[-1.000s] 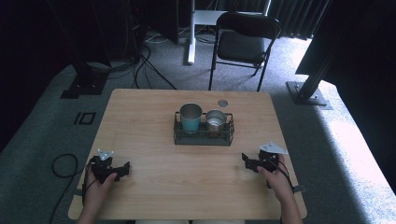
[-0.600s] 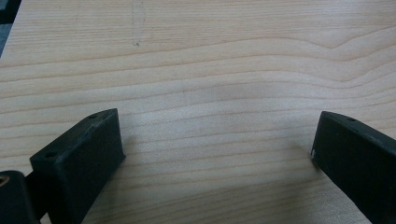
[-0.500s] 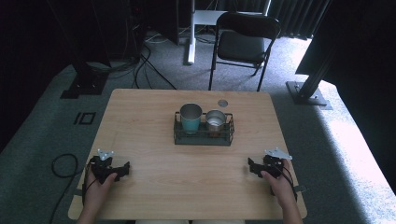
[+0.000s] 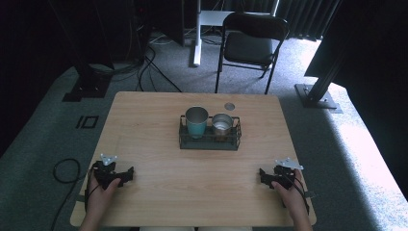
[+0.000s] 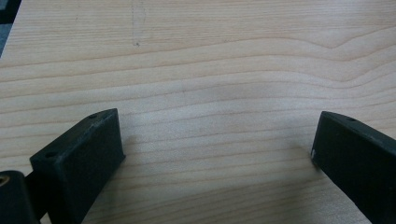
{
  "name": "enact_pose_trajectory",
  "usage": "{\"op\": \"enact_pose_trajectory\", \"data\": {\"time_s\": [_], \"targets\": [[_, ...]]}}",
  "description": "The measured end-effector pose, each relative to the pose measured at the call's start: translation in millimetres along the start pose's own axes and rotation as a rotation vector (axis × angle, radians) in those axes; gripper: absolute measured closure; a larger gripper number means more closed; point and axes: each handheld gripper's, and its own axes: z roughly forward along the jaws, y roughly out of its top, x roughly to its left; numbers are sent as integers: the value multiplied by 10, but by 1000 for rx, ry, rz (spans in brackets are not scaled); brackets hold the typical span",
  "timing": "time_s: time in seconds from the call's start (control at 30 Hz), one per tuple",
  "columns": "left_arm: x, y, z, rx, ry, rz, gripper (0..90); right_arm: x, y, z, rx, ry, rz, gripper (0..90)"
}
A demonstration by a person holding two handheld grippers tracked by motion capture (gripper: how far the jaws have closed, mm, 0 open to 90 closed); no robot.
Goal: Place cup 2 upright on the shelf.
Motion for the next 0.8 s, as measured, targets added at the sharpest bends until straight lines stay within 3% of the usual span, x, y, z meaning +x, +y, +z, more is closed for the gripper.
{"op": "enact_pose_trajectory", "data": {"time_s": [0.4, 0.8], "targets": [[0, 0, 0, 0, 0, 0, 27, -73, -96, -91, 24, -6, 37, 113], [0, 0, 0, 0, 0, 0, 26, -91, -241, -246, 26, 34, -8, 113]]}}
